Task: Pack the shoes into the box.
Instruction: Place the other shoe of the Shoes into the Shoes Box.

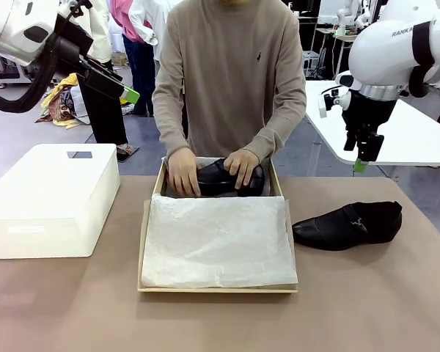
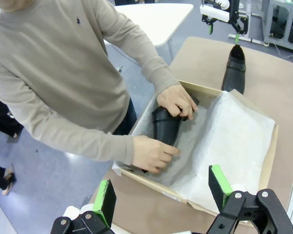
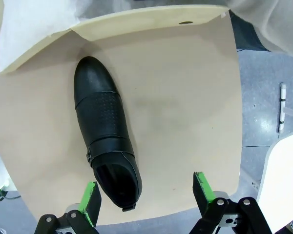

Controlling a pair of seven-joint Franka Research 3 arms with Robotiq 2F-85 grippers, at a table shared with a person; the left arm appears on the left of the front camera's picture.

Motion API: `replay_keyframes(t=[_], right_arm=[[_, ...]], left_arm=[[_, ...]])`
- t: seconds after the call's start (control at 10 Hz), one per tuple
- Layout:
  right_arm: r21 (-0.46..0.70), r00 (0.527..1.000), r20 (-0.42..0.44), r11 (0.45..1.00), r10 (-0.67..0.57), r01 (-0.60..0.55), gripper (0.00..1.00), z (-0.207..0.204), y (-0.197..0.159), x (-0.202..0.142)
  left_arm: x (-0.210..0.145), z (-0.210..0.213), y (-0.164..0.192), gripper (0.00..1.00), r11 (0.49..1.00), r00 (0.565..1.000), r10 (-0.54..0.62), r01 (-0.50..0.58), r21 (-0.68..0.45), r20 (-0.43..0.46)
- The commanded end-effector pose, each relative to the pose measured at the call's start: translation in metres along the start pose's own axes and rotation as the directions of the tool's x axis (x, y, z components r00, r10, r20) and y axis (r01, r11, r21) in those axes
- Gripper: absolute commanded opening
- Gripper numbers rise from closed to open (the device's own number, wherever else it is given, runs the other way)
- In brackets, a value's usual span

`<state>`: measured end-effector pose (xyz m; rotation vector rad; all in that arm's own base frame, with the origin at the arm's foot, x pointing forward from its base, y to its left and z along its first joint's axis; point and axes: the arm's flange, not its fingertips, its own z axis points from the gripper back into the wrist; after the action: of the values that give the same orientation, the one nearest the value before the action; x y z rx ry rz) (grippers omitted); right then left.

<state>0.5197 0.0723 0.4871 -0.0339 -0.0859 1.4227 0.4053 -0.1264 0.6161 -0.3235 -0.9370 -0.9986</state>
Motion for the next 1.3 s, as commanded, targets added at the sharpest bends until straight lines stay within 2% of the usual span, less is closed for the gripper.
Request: replay_keyframes(t=[0.0,0.3,0.8,1.2], right_arm=[[-0.004,1.000,0.000,1.000,0.000,0.000,1.00,0.003,0.001,-0.001],[-0.010,1.000,-0.021,1.000,0.019,-0.020,1.00,-0.003,-0.002,-0.002],[-0.011,0.998,-0.048,0.999,0.038,-0.039,1.00,-0.037,-0.005,-0.052],[-0.024,0.998,-0.015,0.998,0.065,-0.065,1.00,-0.067,-0.006,-0.078]], left_arm=[[-0.002,-0.001,0.003,1.00,1.000,1.000,-0.012,0.013,-0.016,0.020],[-0.002,-0.001,0.003,1.00,1.000,1.000,-0.012,0.013,-0.016,0.020],[-0.002,-0.001,0.003,1.00,1.000,1.000,-0.012,0.013,-0.016,0.020],[-0.002,-0.001,0.003,1.00,1.000,1.000,-0.012,0.013,-0.016,0.020]])
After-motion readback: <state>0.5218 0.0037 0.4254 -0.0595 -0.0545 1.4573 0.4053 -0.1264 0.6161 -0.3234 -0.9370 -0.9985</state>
